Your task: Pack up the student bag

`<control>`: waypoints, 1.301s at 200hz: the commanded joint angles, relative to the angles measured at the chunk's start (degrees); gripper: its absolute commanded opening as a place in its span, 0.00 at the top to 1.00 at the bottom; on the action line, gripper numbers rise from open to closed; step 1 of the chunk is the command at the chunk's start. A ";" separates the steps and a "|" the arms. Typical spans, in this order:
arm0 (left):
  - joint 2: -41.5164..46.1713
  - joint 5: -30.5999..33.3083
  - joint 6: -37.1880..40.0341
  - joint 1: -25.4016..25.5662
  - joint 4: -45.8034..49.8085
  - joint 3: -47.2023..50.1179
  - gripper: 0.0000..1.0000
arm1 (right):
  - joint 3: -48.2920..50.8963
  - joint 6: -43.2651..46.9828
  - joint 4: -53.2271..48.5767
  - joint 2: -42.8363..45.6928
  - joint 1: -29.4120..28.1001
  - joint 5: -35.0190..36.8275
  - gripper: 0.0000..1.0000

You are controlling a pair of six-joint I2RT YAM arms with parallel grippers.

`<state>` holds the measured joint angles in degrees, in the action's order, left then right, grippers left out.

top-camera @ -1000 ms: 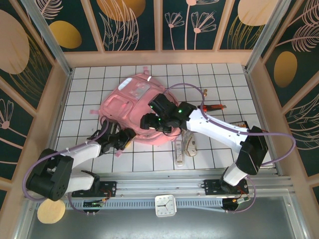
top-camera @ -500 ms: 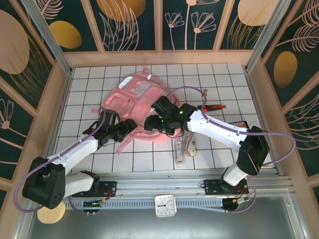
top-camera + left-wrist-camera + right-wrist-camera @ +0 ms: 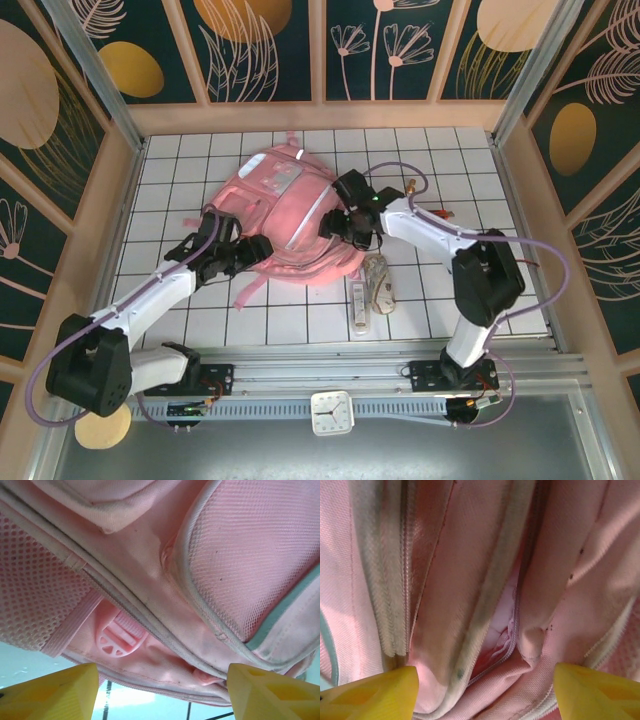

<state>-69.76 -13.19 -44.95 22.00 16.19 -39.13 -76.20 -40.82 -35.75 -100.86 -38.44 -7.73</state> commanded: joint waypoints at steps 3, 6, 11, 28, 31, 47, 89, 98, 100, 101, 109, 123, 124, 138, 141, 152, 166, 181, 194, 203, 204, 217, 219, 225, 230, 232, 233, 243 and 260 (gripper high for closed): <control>-0.20 0.89 2.88 -0.20 1.44 -0.34 0.31 | -4.15 2.34 4.43 -3.36 -0.19 -2.51 0.33; -0.20 0.89 2.85 -0.16 1.40 -0.31 0.31 | -4.67 2.37 4.67 -3.73 -0.29 -2.67 0.34; -0.27 0.89 2.96 -0.18 1.39 -0.35 0.31 | -5.39 2.39 5.28 -4.35 -0.47 -2.86 0.36; -0.72 1.28 3.71 -0.20 1.23 -0.42 0.31 | -7.68 2.08 6.78 -6.24 -0.95 -3.66 0.41; -0.86 1.39 3.84 -0.12 1.17 -0.56 0.31 | -7.97 2.01 7.12 -6.47 -1.12 -3.81 0.42; -1.72 1.97 4.58 -0.20 0.89 -1.00 0.31 | -9.22 1.39 8.12 -7.61 -1.53 -4.42 0.46; -3.44 -0.33 1.93 -4.09 -4.54 -0.53 0.29 | -6.74 1.10 6.95 -6.07 -1.56 -3.89 0.82; -4.24 -1.89 1.04 -5.03 -6.80 -0.22 0.29 | -5.66 1.05 7.09 -5.38 -1.41 -3.88 0.90; -4.38 -2.20 0.79 -5.23 -7.27 -0.17 0.29 | -5.48 1.01 7.09 -5.22 -1.45 -3.88 0.92; -4.53 -2.33 0.72 -5.35 -7.51 -0.12 0.29 | -5.42 1.05 7.09 -5.22 -1.46 -3.88 0.92; -5.63 -3.16 0.08 -5.73 -9.15 0.04 0.29 | -4.67 0.86 7.34 -4.70 -1.37 -3.88 0.93; -7.80 -4.81 -0.87 -6.08 -12.43 0.64 0.30 | -3.93 0.66 7.62 -3.88 -1.40 -3.96 0.99; -7.92 -4.91 -0.99 -6.09 -12.72 0.73 0.30 | -3.94 0.61 7.62 -3.85 -1.39 -3.96 0.99; -9.69 -6.07 -2.25 -6.38 -15.95 1.50 0.31 | -3.57 0.50 7.67 -3.34 -1.46 -3.96 1.00; -9.95 -6.21 -2.51 -6.40 -16.50 1.64 0.31 | -3.52 0.51 7.59 -3.31 -1.39 -4.03 1.00; -10.72 -6.64 -3.55 -6.51 -18.38 2.12 0.32 | -3.29 0.56 7.54 -3.03 -1.44 -4.26 1.00; -11.35 -6.68 -4.65 -6.54 -20.29 2.59 0.34 | -3.01 0.38 7.63 -2.77 -1.46 -4.69 1.00; -12.02 -6.28 -5.57 -6.64 -22.18 3.18 0.42 | -2.59 -0.16 7.89 -2.34 -1.60 -5.42 1.00; -13.25 -6.15 -6.38 -6.70 -23.94 3.73 0.52 | -2.45 -0.47 8.07 -2.10 -1.77 -6.01 1.00; -14.24 -6.15 -7.15 -6.71 -25.78 4.41 0.61 | -2.42 -0.46 8.12 -2.07 -1.90 -6.55 1.00; -14.30 -6.15 -7.34 -6.71 -26.04 4.50 0.62 | -2.44 -0.47 8.09 -2.07 -1.90 -6.62 1.00; -15.50 -6.23 -9.60 -6.71 -30.30 6.23 0.71 | -2.54 -0.45 7.86 -2.24 -2.19 -7.53 1.00; -15.70 -6.23 -9.95 -6.66 -31.03 6.43 0.73 | -2.52 -0.48 7.81 -2.26 -2.24 -7.67 1.00; -16.35 -6.39 -10.88 -6.71 -32.91 6.99 0.78 | -2.49 -0.43 7.70 -2.33 -2.34 -7.87 1.00; -16.97 -6.57 -11.54 -6.73 -34.00 7.31 0.83 | -2.46 -0.40 7.50 -2.33 -2.42 -7.98 1.00; -17.23 -6.58 -11.76 -6.76 -34.33 7.40 0.86 | -2.50 -0.40 7.46 -2.41 -2.47 -8.04 1.00; -17.33 -6.58 -11.84 -6.73 -34.44 7.45 0.87 | -2.52 -0.40 7.41 -2.37 -2.45 -8.07 1.00; -18.18 -6.60 -12.37 -6.71 -35.17 7.62 1.00 | -2.60 -0.42 7.19 -2.34 -2.48 -8.05 1.00; -18.19 -6.24 -11.70 -6.73 -33.94 7.13 1.00 | -3.08 -0.31 6.77 -2.24 -2.26 -7.94 1.00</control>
<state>-86.87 -20.64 -55.42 15.64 -13.58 -32.34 -79.66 -41.01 -26.28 -105.36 -40.07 -13.39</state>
